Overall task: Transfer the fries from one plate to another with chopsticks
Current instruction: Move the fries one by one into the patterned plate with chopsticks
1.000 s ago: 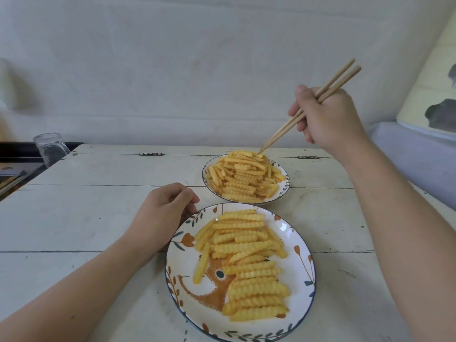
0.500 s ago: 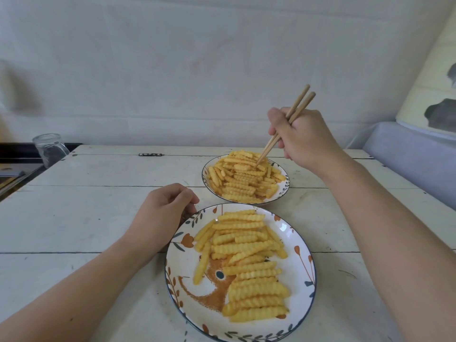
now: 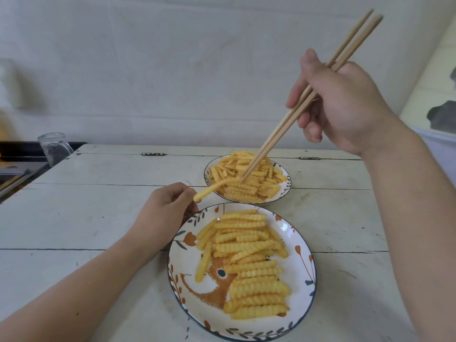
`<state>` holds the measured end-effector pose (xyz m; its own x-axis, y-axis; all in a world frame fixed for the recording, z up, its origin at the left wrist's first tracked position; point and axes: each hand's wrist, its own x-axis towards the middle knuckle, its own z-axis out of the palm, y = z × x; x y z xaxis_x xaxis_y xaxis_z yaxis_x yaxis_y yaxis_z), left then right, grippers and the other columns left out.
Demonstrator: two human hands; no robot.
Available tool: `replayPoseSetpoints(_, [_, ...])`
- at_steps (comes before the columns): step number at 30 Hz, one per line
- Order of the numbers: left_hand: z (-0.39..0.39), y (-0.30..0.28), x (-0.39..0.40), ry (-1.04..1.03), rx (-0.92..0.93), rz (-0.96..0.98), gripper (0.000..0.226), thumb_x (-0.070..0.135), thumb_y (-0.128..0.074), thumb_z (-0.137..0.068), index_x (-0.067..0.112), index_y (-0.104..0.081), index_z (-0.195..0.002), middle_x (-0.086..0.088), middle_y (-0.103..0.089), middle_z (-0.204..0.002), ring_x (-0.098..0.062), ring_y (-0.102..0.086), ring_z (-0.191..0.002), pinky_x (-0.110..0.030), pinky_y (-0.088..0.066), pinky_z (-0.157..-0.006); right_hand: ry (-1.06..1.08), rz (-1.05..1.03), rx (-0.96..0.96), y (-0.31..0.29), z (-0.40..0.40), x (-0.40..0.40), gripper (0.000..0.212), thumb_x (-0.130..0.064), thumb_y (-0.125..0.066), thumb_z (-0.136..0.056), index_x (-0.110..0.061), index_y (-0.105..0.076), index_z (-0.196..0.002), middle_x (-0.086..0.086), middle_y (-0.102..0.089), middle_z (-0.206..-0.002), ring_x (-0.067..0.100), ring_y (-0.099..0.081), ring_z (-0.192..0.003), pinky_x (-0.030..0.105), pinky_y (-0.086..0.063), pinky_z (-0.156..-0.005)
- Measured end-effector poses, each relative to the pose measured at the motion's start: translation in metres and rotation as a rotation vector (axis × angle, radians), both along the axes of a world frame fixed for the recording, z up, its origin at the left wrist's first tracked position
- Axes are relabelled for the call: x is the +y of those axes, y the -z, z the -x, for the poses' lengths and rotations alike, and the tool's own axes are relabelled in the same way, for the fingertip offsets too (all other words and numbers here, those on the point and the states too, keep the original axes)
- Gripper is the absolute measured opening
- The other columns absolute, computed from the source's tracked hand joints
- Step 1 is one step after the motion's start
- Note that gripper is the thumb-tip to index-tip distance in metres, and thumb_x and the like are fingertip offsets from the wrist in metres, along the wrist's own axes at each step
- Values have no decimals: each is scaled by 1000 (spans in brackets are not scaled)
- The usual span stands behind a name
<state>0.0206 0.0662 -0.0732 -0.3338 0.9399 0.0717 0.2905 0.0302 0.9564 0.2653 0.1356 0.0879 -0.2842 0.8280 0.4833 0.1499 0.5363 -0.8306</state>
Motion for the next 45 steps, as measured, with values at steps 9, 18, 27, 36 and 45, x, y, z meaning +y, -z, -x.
replayPoseSetpoints(9, [-1,-1,-1,-1,-13,-5,28,18,-54,-102,12,-73,-82,4,-69,-69,-11,-61,-61,-30,-51,-65,-146,84,-427,10,4,-4,56,-45,-44,-103,-5,-65,-69,12,-54,-51,20,-41,-34,26,-36,-38])
replayPoseSetpoints(18, [-1,-2,-1,1,-16,-6,29,19,-55,-102,13,-73,-81,4,-69,-68,-14,-59,-62,-34,-50,-67,-75,98,-229,4,-18,10,42,-30,-53,-102,-3,-64,-72,4,-49,-47,11,-35,-33,19,-23,-38])
replayPoseSetpoints(27, [-2,-3,-1,-1,-10,1,28,17,-53,-102,10,-73,-84,2,-69,-70,-14,-60,-63,-34,-51,-67,288,-71,-76,38,-12,50,43,-37,-49,-103,-9,-68,-76,4,-54,-55,10,-46,-40,21,-36,-41])
replayPoseSetpoints(36, [-2,-3,-1,-5,-14,2,28,18,-54,-101,10,-73,-83,0,-69,-71,-17,-57,-63,-32,-47,-66,207,-102,-143,65,8,54,38,-33,-50,-104,-14,-68,-76,-18,-57,-52,5,-54,-54,11,-38,-47])
replayPoseSetpoints(45, [-2,-3,-1,-7,-1,2,29,18,-53,-102,10,-73,-84,1,-69,-71,-10,-57,-59,-27,-48,-61,202,-106,-166,73,11,54,39,-37,-48,-105,-15,-68,-79,-13,-59,-53,0,-53,-44,13,-40,-49])
